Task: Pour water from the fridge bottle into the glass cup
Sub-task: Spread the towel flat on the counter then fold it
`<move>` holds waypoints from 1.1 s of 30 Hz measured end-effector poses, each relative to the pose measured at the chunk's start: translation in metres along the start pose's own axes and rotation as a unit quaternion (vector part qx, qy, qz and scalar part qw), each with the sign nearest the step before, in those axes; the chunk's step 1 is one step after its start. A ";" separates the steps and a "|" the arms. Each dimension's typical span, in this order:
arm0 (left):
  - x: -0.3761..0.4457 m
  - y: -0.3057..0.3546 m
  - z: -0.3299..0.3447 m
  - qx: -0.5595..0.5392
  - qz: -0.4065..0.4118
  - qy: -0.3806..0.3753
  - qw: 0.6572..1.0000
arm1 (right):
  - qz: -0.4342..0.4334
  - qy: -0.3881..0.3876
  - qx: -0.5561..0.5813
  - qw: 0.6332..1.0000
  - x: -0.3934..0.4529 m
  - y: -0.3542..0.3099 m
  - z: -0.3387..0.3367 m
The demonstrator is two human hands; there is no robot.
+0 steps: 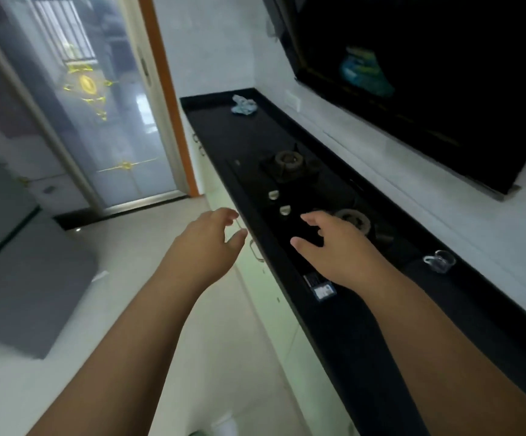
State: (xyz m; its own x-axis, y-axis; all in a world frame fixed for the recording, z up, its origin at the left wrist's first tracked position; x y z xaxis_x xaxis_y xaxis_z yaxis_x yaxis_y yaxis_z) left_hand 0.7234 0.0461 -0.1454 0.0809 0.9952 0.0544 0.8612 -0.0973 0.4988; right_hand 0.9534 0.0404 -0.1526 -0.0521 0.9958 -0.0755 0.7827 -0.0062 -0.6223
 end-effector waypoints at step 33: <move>0.332 -0.276 -0.210 0.117 -0.041 0.057 0.991 | -0.035 0.056 -0.042 0.997 0.412 -0.275 0.111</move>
State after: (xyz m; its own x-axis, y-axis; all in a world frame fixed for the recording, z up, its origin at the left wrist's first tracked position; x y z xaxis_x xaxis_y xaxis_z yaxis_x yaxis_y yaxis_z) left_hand 0.4074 0.4022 -0.0831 -0.0396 0.9911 0.1270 0.9566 0.0009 0.2913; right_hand 0.6476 0.4424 -0.0996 -0.0424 0.9975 0.0558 0.8290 0.0663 -0.5553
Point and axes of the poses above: each hand's wrist, its own x-axis towards the middle knuckle, its own z-axis out of the palm, y = z × x, the point moved 3 cm from there along x, towards the middle knuckle, and after that the axes turned 3 degrees about z, right-handed, at the moved point
